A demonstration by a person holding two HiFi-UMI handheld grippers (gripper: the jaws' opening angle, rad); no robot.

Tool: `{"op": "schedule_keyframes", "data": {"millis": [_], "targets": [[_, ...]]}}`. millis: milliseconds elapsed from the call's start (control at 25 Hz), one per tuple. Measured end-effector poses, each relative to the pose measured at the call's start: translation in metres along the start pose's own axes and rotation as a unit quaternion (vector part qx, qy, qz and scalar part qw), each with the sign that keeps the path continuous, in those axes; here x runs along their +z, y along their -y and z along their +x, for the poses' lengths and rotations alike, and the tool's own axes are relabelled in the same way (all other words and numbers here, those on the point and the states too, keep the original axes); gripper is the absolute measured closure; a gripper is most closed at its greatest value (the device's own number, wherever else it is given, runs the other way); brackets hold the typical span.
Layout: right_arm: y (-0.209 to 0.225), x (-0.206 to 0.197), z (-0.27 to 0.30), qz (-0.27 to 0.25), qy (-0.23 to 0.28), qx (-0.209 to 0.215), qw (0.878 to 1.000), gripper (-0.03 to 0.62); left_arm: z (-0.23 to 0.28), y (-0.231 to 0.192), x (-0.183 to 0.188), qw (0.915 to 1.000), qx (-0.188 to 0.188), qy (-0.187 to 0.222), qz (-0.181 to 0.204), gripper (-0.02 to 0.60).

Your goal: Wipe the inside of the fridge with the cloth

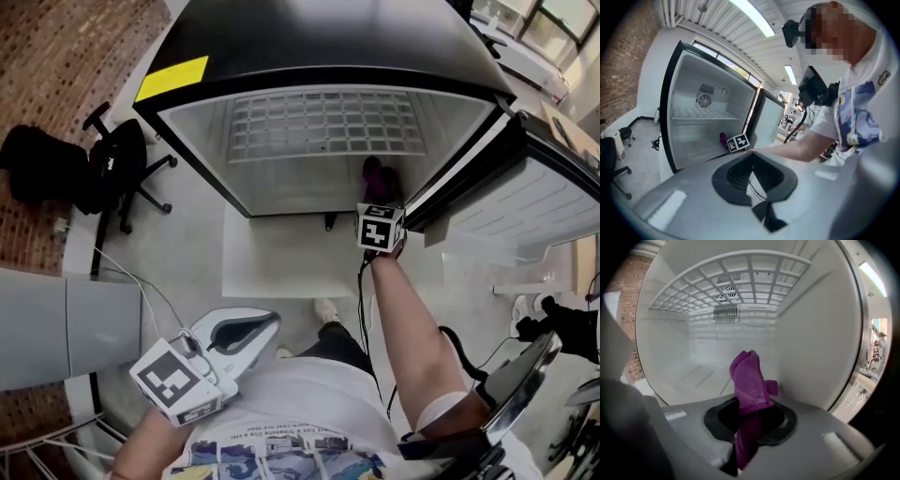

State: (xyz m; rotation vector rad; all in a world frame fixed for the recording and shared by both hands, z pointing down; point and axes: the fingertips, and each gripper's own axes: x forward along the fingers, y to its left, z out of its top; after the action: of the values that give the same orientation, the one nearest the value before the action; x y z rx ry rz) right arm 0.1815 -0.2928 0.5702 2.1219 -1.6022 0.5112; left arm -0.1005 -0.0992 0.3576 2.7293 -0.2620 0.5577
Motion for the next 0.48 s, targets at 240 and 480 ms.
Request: {"op": "schedule_keyframes", "data": {"millis": [240, 480], "targets": [[-0.015, -0.002, 0.0, 0.002, 0.003, 0.011, 1.0, 0.539, -0.006, -0.005, -0.002, 0.9999, 0.006, 0.007, -0.006, 0.575], [-0.044, 0.001, 0.0, 0.015, 0.008, 0.035, 0.999, 0.539, -0.015, -0.008, -0.003, 0.9997, 0.013, 0.012, -0.013, 0.575]]}}
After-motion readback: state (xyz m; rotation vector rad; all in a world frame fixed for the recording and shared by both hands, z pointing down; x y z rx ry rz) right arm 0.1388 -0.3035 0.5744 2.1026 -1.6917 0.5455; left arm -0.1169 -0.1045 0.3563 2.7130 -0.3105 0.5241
